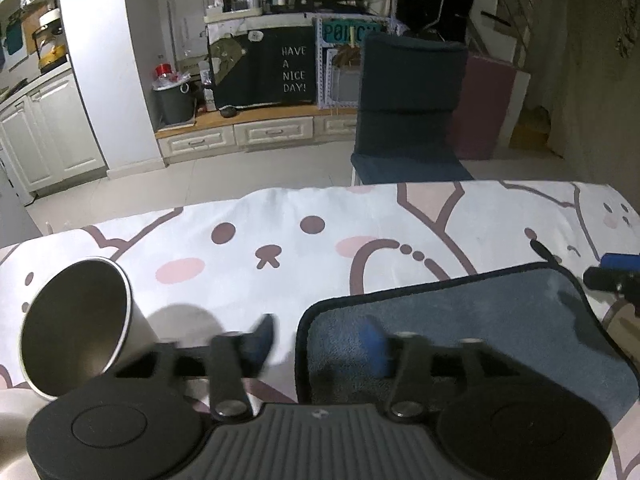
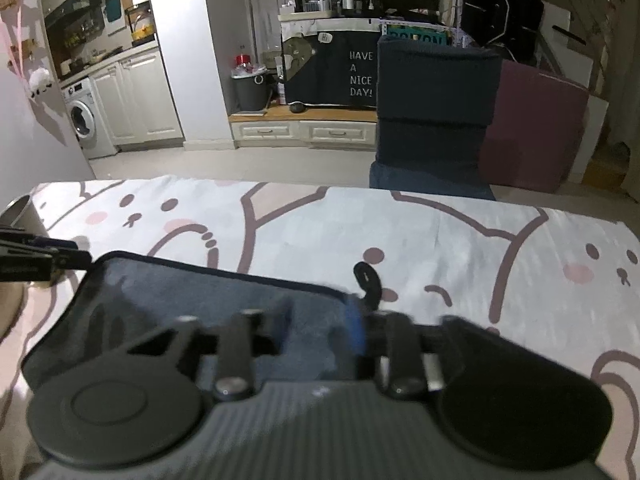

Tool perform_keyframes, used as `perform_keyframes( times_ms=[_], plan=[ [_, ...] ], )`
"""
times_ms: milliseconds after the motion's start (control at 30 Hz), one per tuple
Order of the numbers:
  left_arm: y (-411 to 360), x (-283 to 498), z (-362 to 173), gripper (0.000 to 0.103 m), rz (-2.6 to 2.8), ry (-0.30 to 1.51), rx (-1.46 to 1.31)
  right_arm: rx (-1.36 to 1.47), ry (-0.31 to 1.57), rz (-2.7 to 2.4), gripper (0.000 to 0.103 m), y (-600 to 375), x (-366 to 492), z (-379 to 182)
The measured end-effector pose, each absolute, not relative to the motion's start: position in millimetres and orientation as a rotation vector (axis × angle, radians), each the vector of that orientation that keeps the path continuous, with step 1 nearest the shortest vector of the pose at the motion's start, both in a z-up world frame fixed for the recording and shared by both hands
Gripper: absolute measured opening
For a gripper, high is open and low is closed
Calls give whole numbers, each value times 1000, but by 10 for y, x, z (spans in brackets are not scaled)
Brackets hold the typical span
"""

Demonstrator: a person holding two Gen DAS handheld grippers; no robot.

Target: Fold towel

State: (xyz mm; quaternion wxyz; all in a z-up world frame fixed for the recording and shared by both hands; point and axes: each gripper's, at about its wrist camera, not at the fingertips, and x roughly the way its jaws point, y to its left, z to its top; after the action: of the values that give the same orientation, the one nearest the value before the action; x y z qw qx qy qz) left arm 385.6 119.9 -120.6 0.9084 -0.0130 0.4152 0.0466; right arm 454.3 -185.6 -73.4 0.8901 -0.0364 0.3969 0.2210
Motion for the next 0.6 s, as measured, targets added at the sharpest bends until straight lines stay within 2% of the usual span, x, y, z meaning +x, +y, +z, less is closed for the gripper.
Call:
perform_keyframes(
  times_ms=[67,233,300,600],
  plan=[
    [1182,3818,-1176,83,98,841,-15,-61,822,468,63,-1871,4514,-732],
    [1153,3729,-1112,100,99,828,-11,-47,823,479,88,-1892,4429,-734],
    [1136,3685,-1090,102,102,819,-18,-32,819,481,103,-1903,4406,-726],
    [1063,3486,-976,103,105,810,-34,-13,817,465,103,-1917,4307,-638]
  ],
)
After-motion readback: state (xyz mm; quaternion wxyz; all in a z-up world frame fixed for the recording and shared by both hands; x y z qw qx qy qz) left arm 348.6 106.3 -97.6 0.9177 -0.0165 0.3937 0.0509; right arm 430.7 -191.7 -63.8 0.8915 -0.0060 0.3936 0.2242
